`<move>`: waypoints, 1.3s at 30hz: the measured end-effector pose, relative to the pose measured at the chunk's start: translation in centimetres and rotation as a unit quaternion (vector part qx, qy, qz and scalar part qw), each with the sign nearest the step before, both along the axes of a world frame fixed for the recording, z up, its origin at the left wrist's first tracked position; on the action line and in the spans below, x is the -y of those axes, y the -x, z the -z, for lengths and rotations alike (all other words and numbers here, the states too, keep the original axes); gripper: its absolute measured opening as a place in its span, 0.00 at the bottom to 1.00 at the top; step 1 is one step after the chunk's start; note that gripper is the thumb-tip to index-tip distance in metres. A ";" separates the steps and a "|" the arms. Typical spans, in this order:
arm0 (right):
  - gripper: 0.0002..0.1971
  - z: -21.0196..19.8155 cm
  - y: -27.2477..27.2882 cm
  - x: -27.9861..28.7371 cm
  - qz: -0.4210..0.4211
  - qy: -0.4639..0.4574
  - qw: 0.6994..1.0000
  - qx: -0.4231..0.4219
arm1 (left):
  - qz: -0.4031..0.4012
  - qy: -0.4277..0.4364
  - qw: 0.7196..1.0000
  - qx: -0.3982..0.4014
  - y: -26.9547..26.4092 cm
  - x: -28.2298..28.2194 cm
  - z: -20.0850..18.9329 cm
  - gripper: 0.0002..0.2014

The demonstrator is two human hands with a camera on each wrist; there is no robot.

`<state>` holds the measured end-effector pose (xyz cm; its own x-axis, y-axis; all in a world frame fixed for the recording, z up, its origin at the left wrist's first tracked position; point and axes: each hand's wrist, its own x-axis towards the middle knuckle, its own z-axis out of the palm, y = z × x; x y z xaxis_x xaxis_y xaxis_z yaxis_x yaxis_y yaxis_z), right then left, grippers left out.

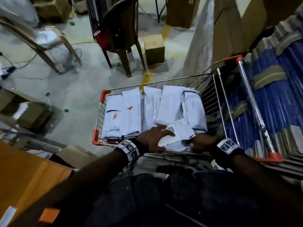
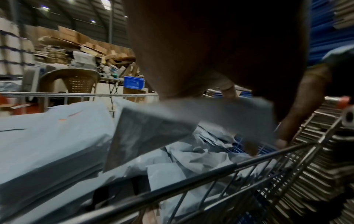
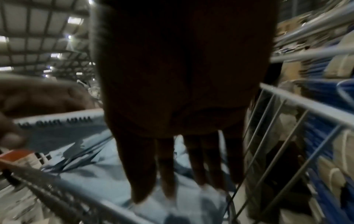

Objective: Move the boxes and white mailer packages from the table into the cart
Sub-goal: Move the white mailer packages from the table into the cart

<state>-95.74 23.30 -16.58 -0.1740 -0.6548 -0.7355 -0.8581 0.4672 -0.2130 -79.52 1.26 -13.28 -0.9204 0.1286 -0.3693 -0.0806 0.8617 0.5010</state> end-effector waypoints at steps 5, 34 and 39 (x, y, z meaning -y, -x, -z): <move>0.23 -4.3 2.2 -3.5 0.184 -0.033 0.982 -0.001 | 0.102 -0.006 0.995 -0.008 3.5 -1.9 0.4 0.33; 0.23 0.9 0.0 1.0 0.181 0.038 0.981 -0.058 | -0.124 0.096 0.980 0.121 4.7 -4.6 3.9 0.27; 0.39 3.1 0.0 0.5 0.150 -0.026 0.988 0.000 | -0.128 0.079 0.967 0.208 4.9 -3.6 5.1 0.42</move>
